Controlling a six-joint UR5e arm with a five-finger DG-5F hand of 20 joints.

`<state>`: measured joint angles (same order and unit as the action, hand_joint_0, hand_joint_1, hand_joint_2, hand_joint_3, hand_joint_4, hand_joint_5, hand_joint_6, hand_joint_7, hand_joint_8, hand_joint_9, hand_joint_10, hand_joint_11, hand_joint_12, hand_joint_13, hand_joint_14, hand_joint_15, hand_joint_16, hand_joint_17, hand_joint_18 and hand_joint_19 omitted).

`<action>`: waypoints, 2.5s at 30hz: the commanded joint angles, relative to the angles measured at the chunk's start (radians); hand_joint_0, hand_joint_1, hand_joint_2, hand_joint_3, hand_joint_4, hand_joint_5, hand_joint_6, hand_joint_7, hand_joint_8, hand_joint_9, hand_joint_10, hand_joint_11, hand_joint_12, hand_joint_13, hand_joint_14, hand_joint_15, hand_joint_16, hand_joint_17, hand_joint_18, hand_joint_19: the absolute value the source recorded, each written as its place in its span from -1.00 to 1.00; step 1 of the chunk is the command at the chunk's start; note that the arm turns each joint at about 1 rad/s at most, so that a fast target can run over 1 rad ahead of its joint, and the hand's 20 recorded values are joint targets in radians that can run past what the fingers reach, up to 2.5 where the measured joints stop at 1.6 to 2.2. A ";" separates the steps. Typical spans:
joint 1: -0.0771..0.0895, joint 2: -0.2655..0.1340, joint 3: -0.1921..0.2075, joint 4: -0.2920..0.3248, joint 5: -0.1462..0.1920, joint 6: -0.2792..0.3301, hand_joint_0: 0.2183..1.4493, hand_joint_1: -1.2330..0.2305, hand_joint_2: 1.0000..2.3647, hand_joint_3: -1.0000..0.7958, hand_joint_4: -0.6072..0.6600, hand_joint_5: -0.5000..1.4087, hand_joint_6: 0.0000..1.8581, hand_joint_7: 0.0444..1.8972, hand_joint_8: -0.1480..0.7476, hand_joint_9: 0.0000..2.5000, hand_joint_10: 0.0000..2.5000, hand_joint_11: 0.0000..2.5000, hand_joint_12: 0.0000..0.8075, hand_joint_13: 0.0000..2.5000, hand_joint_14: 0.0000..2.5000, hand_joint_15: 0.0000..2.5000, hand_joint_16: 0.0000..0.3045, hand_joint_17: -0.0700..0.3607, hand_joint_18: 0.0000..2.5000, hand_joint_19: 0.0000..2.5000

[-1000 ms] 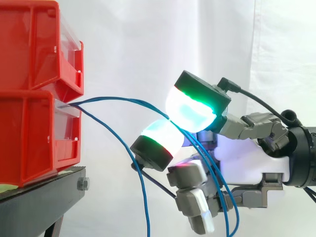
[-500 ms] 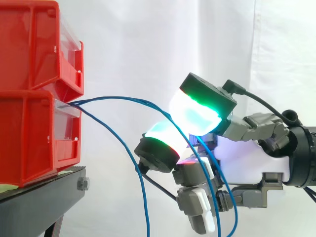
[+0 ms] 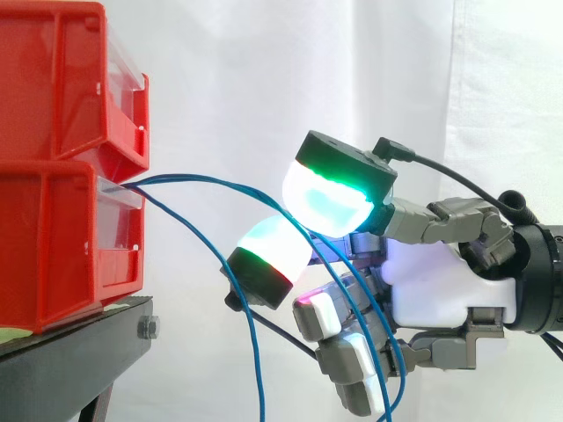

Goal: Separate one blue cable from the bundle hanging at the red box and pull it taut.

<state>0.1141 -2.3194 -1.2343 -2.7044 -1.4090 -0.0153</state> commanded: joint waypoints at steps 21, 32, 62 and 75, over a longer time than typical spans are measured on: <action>0.001 0.000 -0.001 0.000 -0.001 0.000 -0.37 -0.17 -1.00 -0.44 0.11 -0.60 -0.08 0.15 0.13 -0.13 -0.99 -0.31 -0.06 -0.10 -0.98 -0.45 -0.71 -0.21 -0.16 -0.39; 0.001 0.000 -0.001 -0.005 -0.001 -0.003 -0.16 -0.55 -0.97 -0.11 0.00 -0.69 0.03 0.13 0.14 -0.23 -0.99 -0.23 -0.04 -0.13 -0.98 -0.45 -0.70 -0.20 -0.15 -0.43; -0.013 0.002 -0.001 -0.092 -0.042 -0.005 -0.42 -0.12 -1.00 -0.44 -0.24 -0.55 -0.06 0.25 0.09 0.01 -0.99 -0.28 -0.09 -0.02 -0.98 -0.42 -0.72 -0.24 -0.10 -0.38; -0.017 0.015 -0.001 -0.144 -0.044 -0.005 -0.74 -0.28 -1.00 -0.44 -0.22 -0.49 -0.20 0.16 0.15 0.07 -0.99 -0.40 0.05 0.05 -0.98 -0.45 -0.64 -0.10 0.01 -0.45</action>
<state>0.0973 -2.3076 -1.2349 -2.8309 -1.4526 -0.0199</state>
